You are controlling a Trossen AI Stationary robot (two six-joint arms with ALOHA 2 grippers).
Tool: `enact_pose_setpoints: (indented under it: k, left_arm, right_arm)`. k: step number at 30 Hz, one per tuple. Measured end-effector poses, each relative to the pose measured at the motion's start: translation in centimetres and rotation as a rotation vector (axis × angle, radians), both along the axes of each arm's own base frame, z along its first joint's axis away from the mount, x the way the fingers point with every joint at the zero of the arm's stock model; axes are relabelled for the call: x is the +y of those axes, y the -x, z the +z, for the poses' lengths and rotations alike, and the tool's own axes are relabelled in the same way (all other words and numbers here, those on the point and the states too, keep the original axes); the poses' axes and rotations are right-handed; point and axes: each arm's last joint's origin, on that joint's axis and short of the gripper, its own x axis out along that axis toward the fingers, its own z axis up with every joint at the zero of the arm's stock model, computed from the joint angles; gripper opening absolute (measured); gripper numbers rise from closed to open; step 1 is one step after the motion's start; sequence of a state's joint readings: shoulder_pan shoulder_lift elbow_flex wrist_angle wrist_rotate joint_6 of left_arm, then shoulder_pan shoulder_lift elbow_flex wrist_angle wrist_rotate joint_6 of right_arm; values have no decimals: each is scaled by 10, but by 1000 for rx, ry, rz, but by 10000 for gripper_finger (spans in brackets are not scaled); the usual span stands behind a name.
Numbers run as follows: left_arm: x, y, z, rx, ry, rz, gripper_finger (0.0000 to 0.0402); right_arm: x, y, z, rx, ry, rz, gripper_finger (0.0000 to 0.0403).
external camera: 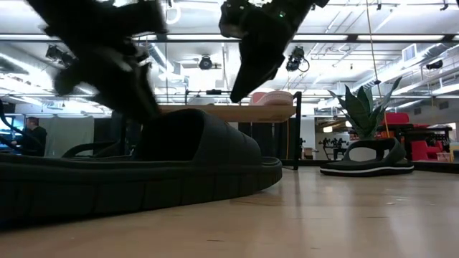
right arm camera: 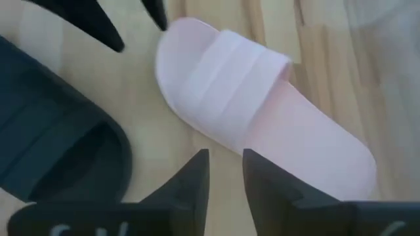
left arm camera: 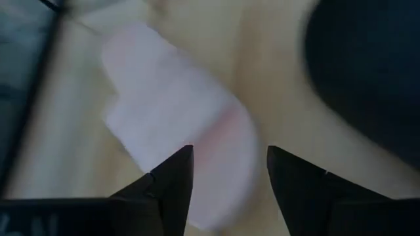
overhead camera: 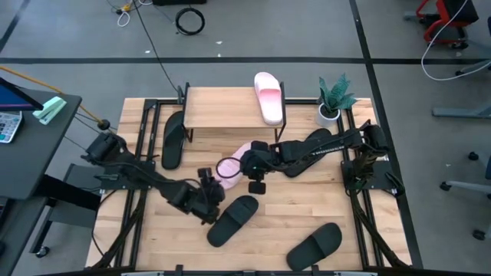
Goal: Pick and place slides into the shelf
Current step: Align the pink slide on the shelf with the other pink slide
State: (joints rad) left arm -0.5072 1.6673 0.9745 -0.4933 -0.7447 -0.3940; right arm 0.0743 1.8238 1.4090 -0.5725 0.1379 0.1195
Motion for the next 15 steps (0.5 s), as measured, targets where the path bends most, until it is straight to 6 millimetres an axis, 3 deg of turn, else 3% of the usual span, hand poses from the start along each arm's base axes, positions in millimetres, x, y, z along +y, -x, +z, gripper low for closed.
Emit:
enact_pose_setpoints:
  k: [8,15]
  left_arm:
    - [18,-14,-16,43,-86,35,173]
    - [19,-19,-34,80,-114,50,181]
  right_arm:
    - [-3,4,-2,45,9,-22,99]
    - [-9,4,-2,46,13,-33,99]
